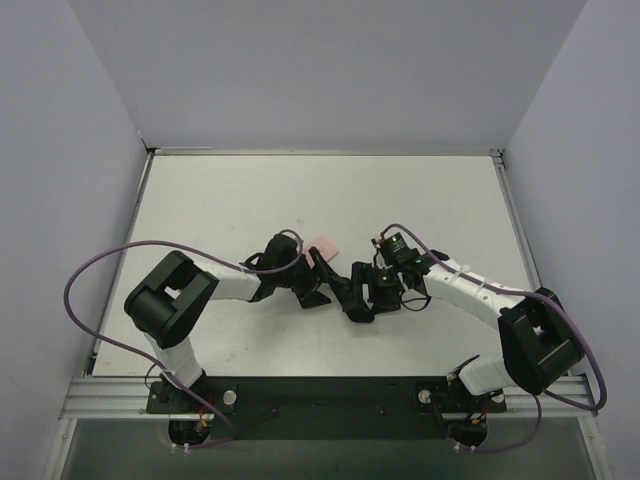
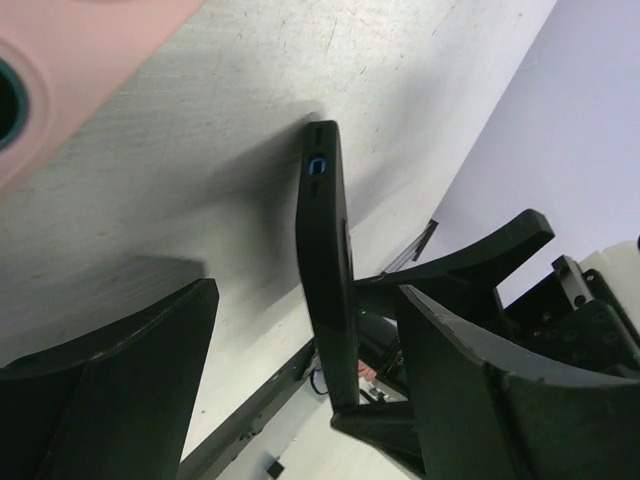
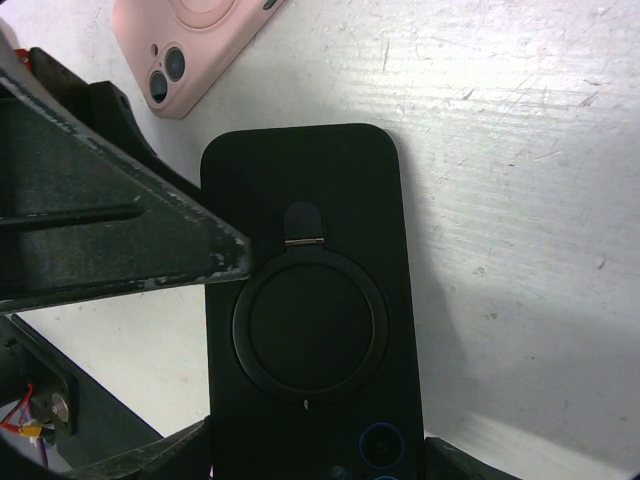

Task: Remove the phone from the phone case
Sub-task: Pick up the phone at the center of the board, then adjust the phone.

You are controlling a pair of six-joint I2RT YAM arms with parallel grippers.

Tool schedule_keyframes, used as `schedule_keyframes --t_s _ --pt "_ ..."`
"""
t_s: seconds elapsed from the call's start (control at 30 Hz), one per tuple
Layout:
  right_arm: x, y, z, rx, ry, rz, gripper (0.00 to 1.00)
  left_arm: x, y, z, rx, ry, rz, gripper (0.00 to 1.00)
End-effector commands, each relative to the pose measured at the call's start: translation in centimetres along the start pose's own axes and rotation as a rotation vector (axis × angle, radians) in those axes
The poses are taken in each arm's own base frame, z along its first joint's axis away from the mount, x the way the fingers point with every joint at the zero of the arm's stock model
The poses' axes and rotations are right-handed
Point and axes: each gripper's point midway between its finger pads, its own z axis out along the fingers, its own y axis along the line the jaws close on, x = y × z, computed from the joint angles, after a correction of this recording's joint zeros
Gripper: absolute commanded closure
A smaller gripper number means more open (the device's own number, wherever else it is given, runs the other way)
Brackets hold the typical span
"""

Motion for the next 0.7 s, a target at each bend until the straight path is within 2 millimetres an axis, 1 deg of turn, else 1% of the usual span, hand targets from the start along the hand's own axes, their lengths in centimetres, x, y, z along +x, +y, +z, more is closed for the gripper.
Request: schedule_keyframes --t_s 0.0,0.07,0.17,0.2,0.23,0.3,0.33,0.37,0.4,0.43,0.47,0.5,0.53,0.57,0.6,0.63,0.67 --pt "0.1 1.6 -0.2 -0.055 0.001 -0.021 1.00 -0.1 -3.2 1.1 0.116 -0.008 -0.030 0.19" --pt "0.1 1.7 -0.1 -0.052 0.004 -0.024 1.00 0.3 -3.4 1.6 0.108 0.012 -0.033 0.21" --pt "0.0 1.8 0.0 -0.050 0.000 -0.027 1.00 0.6 -2.7 2.5 0.048 0.024 -0.027 0.27" --pt "0.2 1.9 0.0 -0.047 0.003 -0.031 1.00 0.8 -2.3 2.8 0.029 0.028 -0.028 0.37" --pt "0.2 1.9 0.0 -0.047 0.003 -0.030 1.00 0.8 -1.9 2.9 0.017 0.032 -0.035 0.40" --pt "0.3 1.7 0.1 -0.038 0.002 -0.028 1.00 0.8 -1.8 3.0 0.016 0.030 -0.046 0.57" --pt "0.4 1.5 0.1 -0.034 0.002 -0.026 1.00 0.8 -1.5 2.9 0.007 0.031 -0.053 0.76" --pt "0.4 1.5 0.1 -0.029 0.002 -0.028 1.00 0.8 -1.8 2.9 0.007 0.032 -0.052 0.83" --pt "0.4 1.5 0.1 -0.031 0.002 -0.034 0.96 0.8 -1.8 2.9 -0.001 0.035 -0.049 0.98" --pt "0.4 1.6 0.0 -0.015 0.007 -0.043 0.86 0.9 -1.0 2.8 -0.048 0.037 -0.061 1.00" --pt "0.3 1.4 -0.1 0.004 0.007 -0.057 0.61 0.7 -1.4 2.6 -0.062 0.026 -0.061 1.00" --pt "-0.2 1.1 -0.3 0.043 -0.016 -0.071 0.49 0.6 -1.1 2.3 -0.090 0.014 -0.070 1.00" --pt "0.1 0.8 -0.6 0.078 -0.007 -0.082 0.42 0.6 0.5 2.0 -0.175 -0.006 -0.098 1.00" --pt "-0.4 1.5 -1.2 0.086 -0.033 -0.116 0.30 0.4 0.1 1.3 -0.201 -0.022 -0.103 1.00" --pt "-1.0 1.0 -1.5 0.145 -0.072 -0.133 0.23 -0.1 0.6 1.0 -0.253 -0.057 -0.110 1.00" --pt "-1.0 0.8 -1.9 0.175 -0.080 -0.143 0.20 0.3 2.5 -0.1 -0.375 -0.057 -0.134 1.00" --pt "-1.4 1.6 -2.5 0.176 -0.115 -0.175 0.15 0.2 2.9 -0.7 -0.429 -0.068 -0.136 1.00"
